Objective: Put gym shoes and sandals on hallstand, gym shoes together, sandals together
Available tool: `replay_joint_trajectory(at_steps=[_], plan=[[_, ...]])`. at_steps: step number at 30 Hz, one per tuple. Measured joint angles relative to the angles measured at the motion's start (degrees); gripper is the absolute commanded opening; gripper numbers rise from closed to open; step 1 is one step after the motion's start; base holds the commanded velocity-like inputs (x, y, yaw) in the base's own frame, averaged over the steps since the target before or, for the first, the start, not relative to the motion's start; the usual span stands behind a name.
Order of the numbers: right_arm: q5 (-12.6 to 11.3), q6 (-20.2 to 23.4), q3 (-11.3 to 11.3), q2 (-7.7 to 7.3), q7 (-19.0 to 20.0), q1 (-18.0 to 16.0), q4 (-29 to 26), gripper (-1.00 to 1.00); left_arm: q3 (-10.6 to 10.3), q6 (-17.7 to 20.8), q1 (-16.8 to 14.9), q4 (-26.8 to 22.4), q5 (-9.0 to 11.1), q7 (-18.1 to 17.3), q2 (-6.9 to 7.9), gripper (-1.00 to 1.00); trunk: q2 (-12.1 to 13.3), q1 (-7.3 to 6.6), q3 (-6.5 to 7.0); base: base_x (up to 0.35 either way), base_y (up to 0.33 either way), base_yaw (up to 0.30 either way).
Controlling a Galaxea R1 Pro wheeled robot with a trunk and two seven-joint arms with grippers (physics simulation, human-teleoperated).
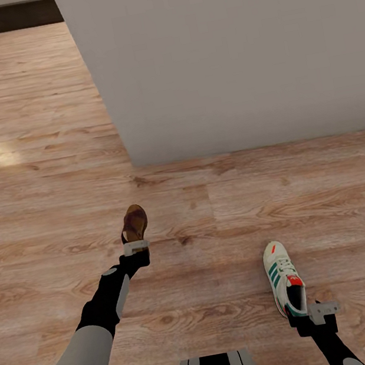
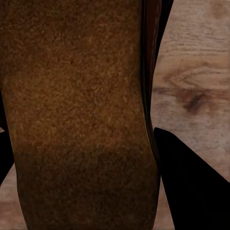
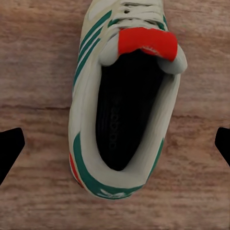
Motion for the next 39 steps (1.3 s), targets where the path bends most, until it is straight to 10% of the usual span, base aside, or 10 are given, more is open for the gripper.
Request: replay_joint_trajectory(at_steps=[10,39], plan=[[0.0,0.0,0.0,0.00,0.0,0.0,0.0,1.00,0.1,5.2,-0.6,-6.1,0.1,0.0,-0.05,-1.00,-0.1,0.26,-3.13,0.000,0.000,0.000],[0.1,-0.1,0.1,0.09,-0.1,0.0,0.2,1.00,0.0,5.7,0.4,-7.7,0.0,-0.1,0.19,-1.00,-0.1,0.24,-4.21,0.056,0.000,0.000]])
